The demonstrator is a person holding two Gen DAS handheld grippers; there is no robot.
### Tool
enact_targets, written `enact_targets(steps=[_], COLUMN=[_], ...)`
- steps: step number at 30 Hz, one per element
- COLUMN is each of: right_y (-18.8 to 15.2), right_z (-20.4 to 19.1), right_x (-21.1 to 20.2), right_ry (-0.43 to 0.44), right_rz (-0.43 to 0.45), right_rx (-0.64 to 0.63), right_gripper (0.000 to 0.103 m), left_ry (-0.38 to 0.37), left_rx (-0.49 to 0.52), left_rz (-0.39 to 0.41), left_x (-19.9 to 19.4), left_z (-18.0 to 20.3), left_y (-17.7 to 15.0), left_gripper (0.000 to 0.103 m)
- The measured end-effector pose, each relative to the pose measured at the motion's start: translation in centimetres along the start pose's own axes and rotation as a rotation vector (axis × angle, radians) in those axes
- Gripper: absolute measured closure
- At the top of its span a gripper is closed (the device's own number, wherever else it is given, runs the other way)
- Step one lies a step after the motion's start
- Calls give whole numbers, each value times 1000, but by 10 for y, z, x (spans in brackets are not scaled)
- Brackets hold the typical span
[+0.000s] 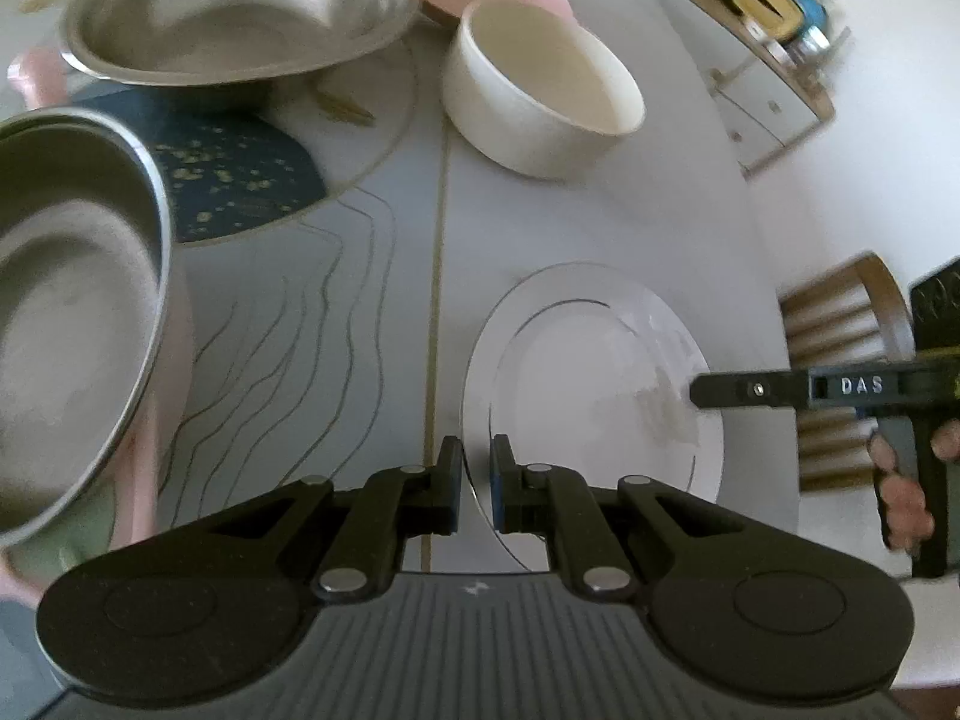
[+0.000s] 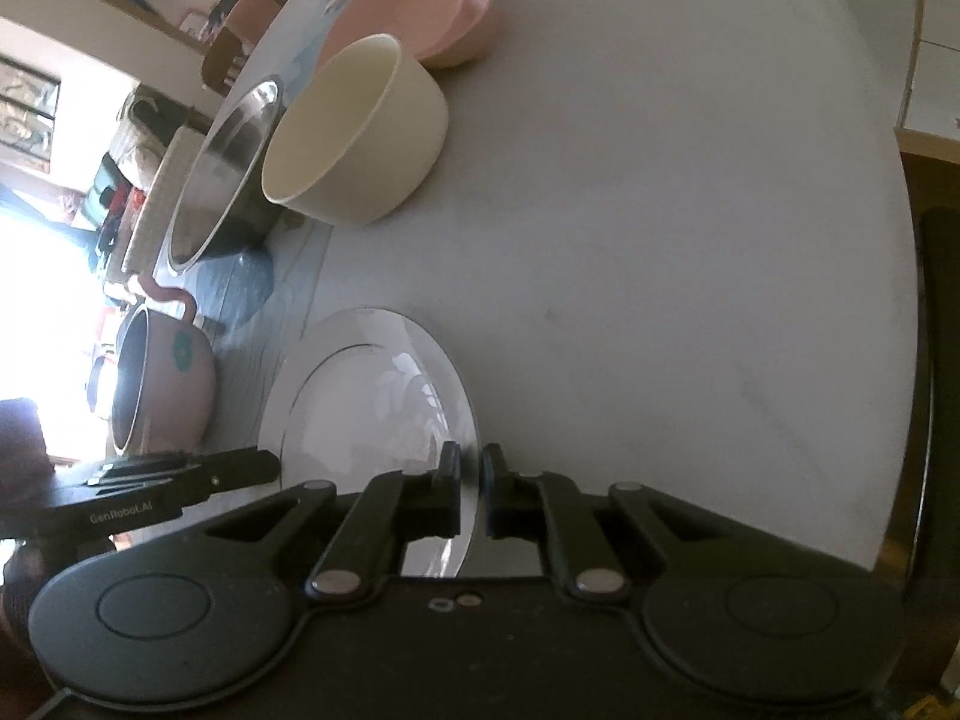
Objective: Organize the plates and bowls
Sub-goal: 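Lift the small white plate with the right tool toward the large plate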
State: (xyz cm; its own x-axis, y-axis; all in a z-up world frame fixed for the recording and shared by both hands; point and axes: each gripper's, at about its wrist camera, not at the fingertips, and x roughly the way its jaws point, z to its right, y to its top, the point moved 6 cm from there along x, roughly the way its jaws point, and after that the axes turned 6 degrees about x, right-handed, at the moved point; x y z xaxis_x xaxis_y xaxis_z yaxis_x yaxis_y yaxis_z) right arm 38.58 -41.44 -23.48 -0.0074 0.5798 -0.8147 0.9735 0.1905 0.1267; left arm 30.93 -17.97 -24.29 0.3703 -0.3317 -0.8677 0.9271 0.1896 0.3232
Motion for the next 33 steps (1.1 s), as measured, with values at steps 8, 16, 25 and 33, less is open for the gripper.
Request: enact_targets(steps=[8, 16, 25, 33], right_y=[2, -3, -10, -20], right_z=[6, -2, -25, -62], right_x=[0, -4, -24, -38], right_ry=[47, -5, -32, -48], right_rz=[-21, 7, 48, 91], right_rx=[6, -19, -14, 7], right_gripper=[93, 95, 95, 95], left_ry=[-70, -41, -63, -78], left_rx=[-14, 4, -6, 2], left_rz=[-27, -5, 28, 55], left_x=[7, 4, -21, -55], left_z=[-5, 4, 4, -6], left_y=[3, 0, 3, 5], left_gripper=[94, 95, 95, 95])
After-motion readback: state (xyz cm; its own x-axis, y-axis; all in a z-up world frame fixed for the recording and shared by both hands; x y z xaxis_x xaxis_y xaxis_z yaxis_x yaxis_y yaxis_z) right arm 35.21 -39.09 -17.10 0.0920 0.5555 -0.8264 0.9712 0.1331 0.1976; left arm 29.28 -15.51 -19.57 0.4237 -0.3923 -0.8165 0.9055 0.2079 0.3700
